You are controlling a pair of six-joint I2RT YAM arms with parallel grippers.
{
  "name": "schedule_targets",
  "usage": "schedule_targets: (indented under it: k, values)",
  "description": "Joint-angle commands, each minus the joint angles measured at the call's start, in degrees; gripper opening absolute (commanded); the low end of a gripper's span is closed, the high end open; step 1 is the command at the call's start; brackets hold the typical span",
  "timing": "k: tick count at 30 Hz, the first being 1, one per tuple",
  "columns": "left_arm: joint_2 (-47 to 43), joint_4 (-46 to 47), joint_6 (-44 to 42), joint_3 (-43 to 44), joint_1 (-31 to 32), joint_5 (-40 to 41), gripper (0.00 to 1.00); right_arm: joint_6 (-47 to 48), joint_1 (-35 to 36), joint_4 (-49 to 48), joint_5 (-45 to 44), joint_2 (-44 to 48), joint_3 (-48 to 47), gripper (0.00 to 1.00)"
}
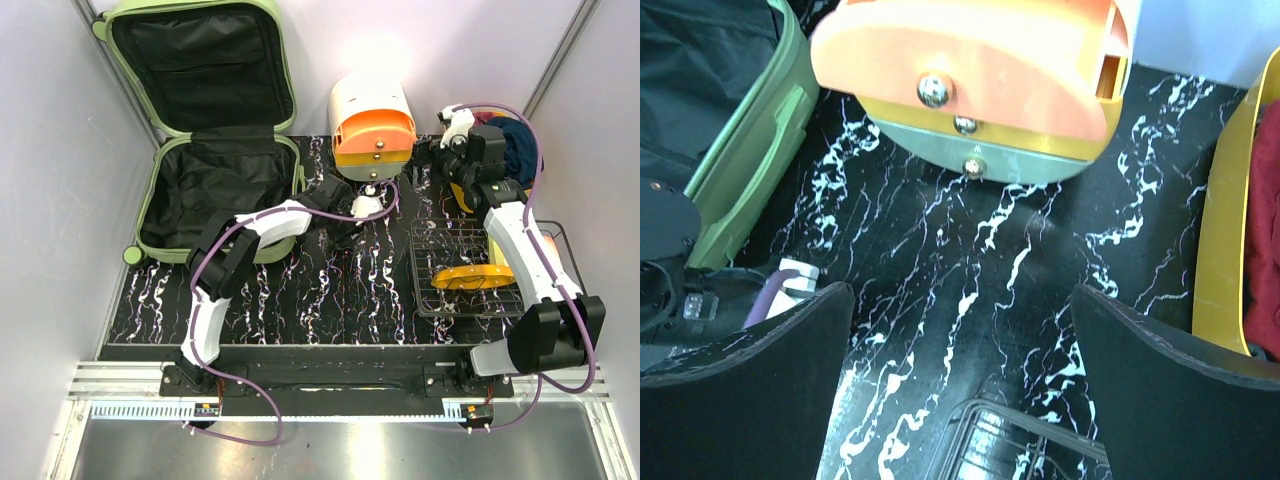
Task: Open, take out, and arrange the luggage
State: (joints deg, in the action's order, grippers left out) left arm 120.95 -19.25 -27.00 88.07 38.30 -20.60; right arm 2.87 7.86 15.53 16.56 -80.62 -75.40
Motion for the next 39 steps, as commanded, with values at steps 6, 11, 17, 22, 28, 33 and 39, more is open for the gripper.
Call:
schedule_targets:
  k: [6, 11, 17, 22, 28, 33, 39]
  values:
    - [-4.48, 3.87, 0.81, -2.38, -0.16, -0.23, 0.77, 3.54, -0.65, 1.87, 3.21, 1.61, 1.74, 1.0]
    - [-11.76, -1.65, 2.92, 2.44, -2.0, -4.0, 0.9, 6.17, -0.74, 2.84, 10.76, -1.2, 1.39, 0.99]
    - [-20.47, -8.87, 9.24, 8.61, -10.17, -13.23, 0.99, 10.22, 1.28, 3.45, 20.36, -6.38, 2.09, 0.95]
    - [-24.17, -12.91, 11.27, 7.65, -19.31, -15.17, 0.99, 17.86, 8.29, 2.49, 19.3, -10.95, 2.97, 0.96]
    - [-26.9, -13.71, 13.12, 4.04, -26.96, -15.96, 0.99, 23.49, 13.49, -0.23, 15.79, -20.09, 0.43, 0.96]
    - [-28.66, -16.35, 9.7, 2.98, -27.58, -15.17, 0.99, 25.95, 15.61, 0.64, 15.08, -26.77, -2.65, 0.96]
    - [-28.84, -18.9, 8.28, 3.07, -27.93, -15.35, 0.99, 28.23, 18.24, 1.35, 12.89, -31.17, -4.14, 0.99]
